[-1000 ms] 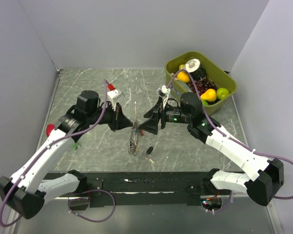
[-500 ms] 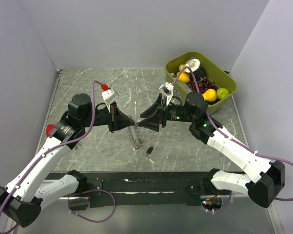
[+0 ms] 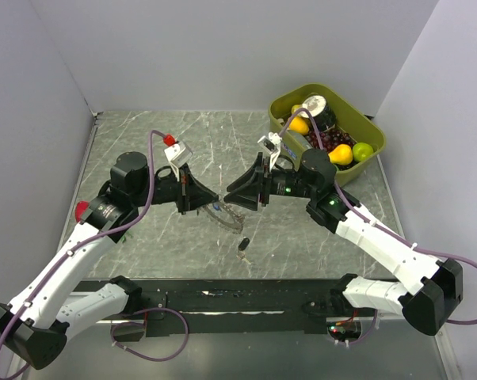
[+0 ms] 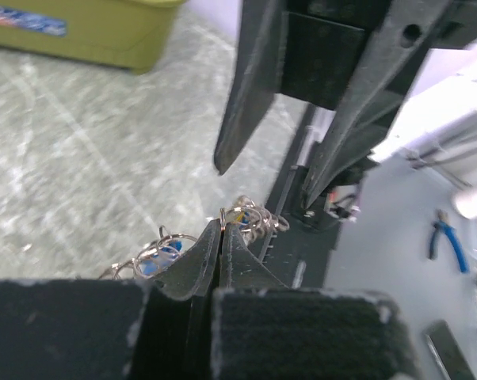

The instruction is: Put the keys on the keyring

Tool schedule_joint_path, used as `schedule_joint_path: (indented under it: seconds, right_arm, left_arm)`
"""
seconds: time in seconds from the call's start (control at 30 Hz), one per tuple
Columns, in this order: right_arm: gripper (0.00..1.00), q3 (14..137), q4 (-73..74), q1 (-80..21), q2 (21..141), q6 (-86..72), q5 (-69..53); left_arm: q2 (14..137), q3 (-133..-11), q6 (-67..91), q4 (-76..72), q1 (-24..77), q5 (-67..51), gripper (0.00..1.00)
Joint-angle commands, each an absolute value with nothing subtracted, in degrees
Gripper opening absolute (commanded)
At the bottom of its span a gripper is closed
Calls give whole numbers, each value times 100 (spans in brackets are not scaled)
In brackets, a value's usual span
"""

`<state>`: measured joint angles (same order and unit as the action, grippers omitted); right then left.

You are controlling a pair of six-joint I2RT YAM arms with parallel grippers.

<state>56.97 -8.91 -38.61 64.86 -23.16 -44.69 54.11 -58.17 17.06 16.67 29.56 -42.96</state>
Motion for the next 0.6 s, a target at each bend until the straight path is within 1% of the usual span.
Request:
schedule_joint_path:
  seconds: [0.0, 0.1, 0.23, 0.27, 0.3, 0.4, 0.57]
  right_arm:
    - [54, 5906, -581, -3832, 6565, -2355, -3850]
    - [54, 5959, -317, -3823, 6705, -2355, -3744]
    - [54, 5828, -325, -3823, 6855, -2461, -3718]
    - [54, 5784, -343, -3823, 6864, -2496, -3683]
    - [54, 5705, -360, -3823, 6899, -2513, -3604]
    - [54, 5616, -334, -3823, 6995, -2540, -3542]
    - [54, 5581, -255, -3823, 7110, -2479, -3507]
  left_arm:
    - [5423, -6143, 1442, 1880, 2971, -3447, 1]
    - [5458, -6047, 1371, 2179, 2971, -2998, 1]
    - [5248, -5574, 1599, 2267, 2971, -2252, 1]
    - [5117, -5503, 1756, 2381, 2971, -2024, 1]
    - [5046, -5406, 1819, 2408, 2971, -1560, 1]
    - [4896, -5107, 1995, 2513, 2971, -978, 1]
    - [5271, -5080, 2214, 2277, 2971, -634, 1]
